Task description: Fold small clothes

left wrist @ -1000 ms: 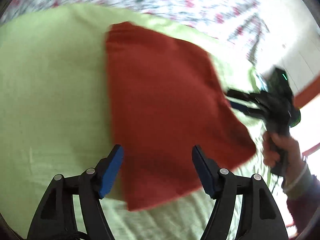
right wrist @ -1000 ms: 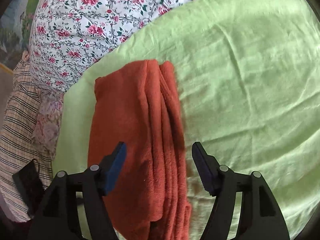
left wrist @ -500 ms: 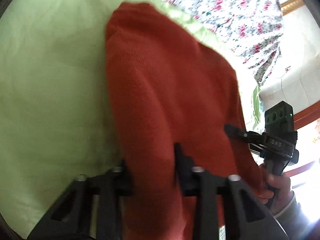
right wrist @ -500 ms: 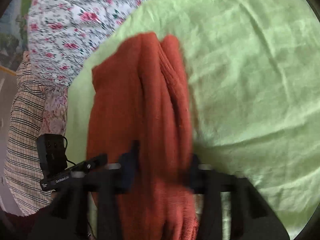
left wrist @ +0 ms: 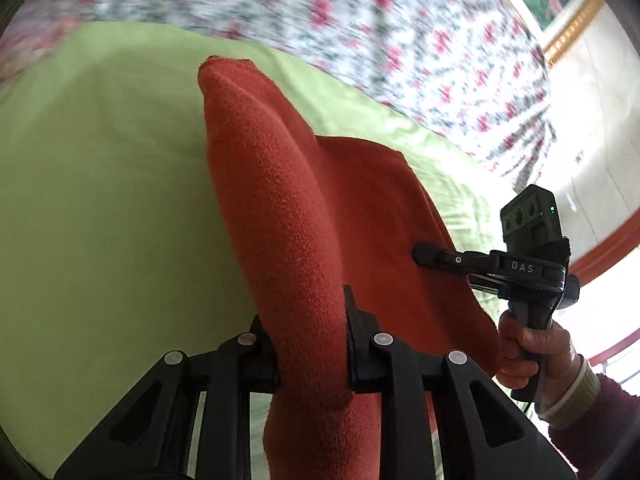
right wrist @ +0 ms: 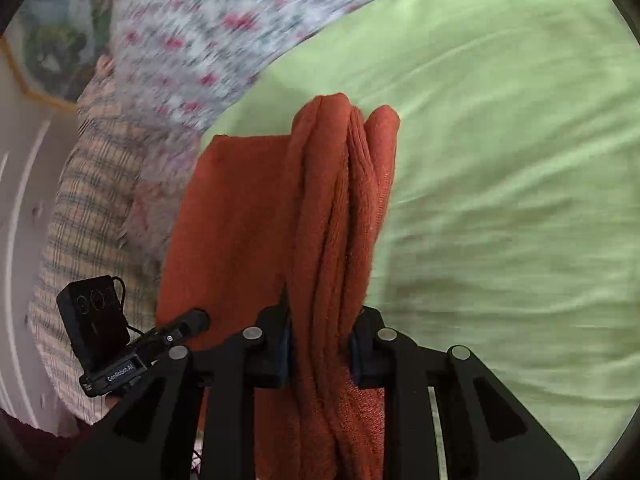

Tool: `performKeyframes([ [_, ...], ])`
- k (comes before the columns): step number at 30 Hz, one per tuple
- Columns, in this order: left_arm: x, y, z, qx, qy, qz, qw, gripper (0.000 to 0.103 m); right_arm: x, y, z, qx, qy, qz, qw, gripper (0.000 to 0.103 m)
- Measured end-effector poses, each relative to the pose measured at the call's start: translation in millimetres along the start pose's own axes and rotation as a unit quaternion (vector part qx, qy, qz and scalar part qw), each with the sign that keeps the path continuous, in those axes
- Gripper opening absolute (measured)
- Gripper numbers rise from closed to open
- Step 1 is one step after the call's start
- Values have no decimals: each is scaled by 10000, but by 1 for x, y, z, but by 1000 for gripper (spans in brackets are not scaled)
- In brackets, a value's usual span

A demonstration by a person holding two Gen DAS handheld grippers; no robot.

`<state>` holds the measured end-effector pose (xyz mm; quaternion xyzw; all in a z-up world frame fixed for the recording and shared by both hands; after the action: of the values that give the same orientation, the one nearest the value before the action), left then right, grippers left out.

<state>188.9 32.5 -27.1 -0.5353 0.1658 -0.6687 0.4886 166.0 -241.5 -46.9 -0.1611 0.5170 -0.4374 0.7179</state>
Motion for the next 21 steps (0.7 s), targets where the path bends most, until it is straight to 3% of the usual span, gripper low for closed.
performKeyframes([
  [6,-68,-25,-10,103,-497,316,9982,22,-44,61,-18,-400,-294,285,9984,23],
  [13,-93,-14,-26,-50,-803,500,9955,30,-41,83,-32,-626,-266,-2,9977,24],
  [16,-94,-14,-27,-95,-801,608,9949,47,-37,83,-34,-681,-326,-145,9970,32],
  [17,-96,-15,-27,-108,-816,629,9946,55,-37,82,-34,-702,-348,-246,9966,40],
  [18,-98,-18,-27,-80,-816,644,9945,56,-37,81,-34,-716,-351,-329,9963,46],
  [21,-100,-26,-24,24,-857,754,9935,62,-39,69,-30,-614,-383,-705,9949,48],
])
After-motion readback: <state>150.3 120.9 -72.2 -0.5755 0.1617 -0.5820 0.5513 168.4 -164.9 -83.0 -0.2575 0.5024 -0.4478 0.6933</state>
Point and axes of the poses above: each gripper's, at about its wrist camera, not at the fingertips, and y roughly the way its jaws point, x to its right, z to its top, the point moved 4 cm from there along y, roughly the way its jaws point, and after that the axes turned 13 degrees about -y, right-handed, at the moved point
